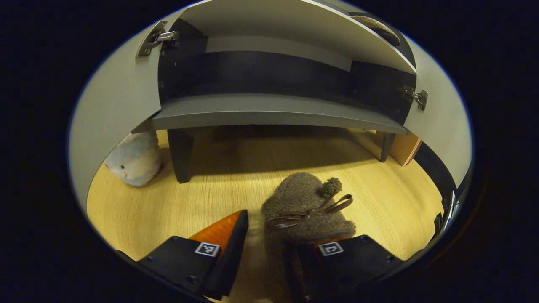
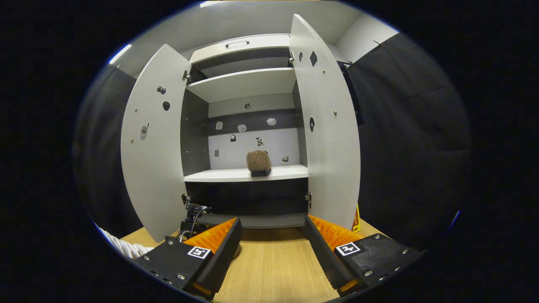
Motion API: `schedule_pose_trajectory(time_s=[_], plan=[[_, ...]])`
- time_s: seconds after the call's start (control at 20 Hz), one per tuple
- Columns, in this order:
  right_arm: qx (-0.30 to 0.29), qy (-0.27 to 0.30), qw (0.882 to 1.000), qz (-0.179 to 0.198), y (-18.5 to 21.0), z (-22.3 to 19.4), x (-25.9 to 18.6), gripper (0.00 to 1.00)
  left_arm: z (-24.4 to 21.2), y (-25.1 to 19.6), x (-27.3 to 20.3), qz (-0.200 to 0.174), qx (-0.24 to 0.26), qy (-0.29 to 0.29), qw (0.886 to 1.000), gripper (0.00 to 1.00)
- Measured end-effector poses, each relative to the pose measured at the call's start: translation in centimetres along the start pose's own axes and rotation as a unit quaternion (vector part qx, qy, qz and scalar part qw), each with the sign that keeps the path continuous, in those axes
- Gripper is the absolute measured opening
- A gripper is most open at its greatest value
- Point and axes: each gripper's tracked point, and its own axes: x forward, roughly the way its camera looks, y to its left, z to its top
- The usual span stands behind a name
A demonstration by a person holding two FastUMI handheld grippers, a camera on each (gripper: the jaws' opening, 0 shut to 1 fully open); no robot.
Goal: Grab one shoe with the right hand and put it into the shoe cabinet, grab the other shoe with the left hand and put it into the shoe cabinet; then close the right door with the right hand and the left door with the left hand.
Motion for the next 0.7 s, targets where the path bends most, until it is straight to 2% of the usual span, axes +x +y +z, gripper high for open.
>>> schedule_pose_trajectory(time_s=[0.1,0.2,0.35,0.55,0.7], plan=[[0.003,0.003,1.0,0.0,-0.2,0.0,0.0,0.92,0.5,-0.2,-0.3,0.01,0.019,-0.009,1.0,0.34],[-0.003,0.001,1.0,0.001,-0.4,0.1,0.0,0.92,2.0,-0.4,-1.5,0.014,0.017,-0.031,0.999,0.14],[-0.015,-0.006,1.0,0.007,-0.4,0.6,0.1,0.92,6.7,-1.4,-6.0,0.028,0.014,-0.095,0.995,0.14],[-0.013,-0.011,1.0,0.024,0.3,1.0,0.4,0.92,13.4,-4.2,-14.3,0.042,0.027,-0.157,0.986,0.14],[-0.01,-0.015,0.999,0.033,0.7,1.2,0.5,0.92,17.0,-7.1,-21.3,0.042,-0.003,-0.185,0.982,0.14]])
